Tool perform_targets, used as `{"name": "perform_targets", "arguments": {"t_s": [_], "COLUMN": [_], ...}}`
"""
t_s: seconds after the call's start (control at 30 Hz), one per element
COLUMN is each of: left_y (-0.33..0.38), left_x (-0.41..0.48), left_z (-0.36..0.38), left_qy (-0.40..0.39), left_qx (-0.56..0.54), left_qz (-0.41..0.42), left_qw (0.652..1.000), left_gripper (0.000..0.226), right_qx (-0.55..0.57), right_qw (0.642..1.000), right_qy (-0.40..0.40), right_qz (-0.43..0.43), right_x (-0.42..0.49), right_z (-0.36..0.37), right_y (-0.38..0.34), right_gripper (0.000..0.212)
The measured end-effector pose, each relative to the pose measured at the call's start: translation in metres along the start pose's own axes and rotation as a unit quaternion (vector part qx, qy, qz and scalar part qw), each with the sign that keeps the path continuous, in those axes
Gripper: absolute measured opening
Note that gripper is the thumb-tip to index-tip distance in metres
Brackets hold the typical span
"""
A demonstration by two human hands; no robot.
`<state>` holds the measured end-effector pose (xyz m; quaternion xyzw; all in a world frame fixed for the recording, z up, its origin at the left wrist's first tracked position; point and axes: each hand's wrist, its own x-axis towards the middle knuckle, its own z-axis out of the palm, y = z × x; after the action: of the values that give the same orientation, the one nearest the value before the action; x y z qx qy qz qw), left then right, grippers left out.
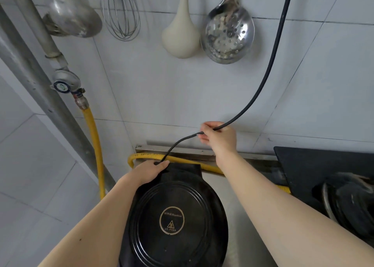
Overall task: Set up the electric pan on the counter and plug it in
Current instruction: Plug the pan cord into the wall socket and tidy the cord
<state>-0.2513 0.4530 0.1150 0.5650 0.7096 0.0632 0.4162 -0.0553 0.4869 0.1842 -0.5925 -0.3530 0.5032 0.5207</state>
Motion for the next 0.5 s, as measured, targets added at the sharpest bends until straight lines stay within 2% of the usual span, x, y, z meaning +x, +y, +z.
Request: {"name": "perform_targets", "arguments": {"t_s": [0.13,0.27,0.4,0.5], "left_y": [-0.001,-0.002,-0.006,-0.007], "left_x": [0.005,0.009,0.015,0.018], "left_z": [-0.001,-0.001,-0.004,-0.008], "left_qy": [-0.008,-0.022,-0.027,-0.038], "left_qx": [-0.009,-0.015,-0.029,-0.027], "left_qz": [-0.009,-0.020,-0.026,-0.019], "left_qw": [1.000,0.999,0.999,0.999], "left_gripper": [0.061,0.059,0.058,0.052], "right_qx": [0.055,-0.081,-0.216,-0.225], "right_qw": [0.994,0.984,0.966,0.966], "right_qy": [0.092,0.152,0.133,0.123], "right_qz": [-0.032,-0.041,-0.051,-0.029], "right_x": [0.011,0.032,0.044,0.051], "right_z": [-0.001,-0.019,-0.025,-0.018], "right_y": [-0.019,-0.016,-0.027,-0.036], "right_gripper": [0.006,0.028,0.033,0.025]}}
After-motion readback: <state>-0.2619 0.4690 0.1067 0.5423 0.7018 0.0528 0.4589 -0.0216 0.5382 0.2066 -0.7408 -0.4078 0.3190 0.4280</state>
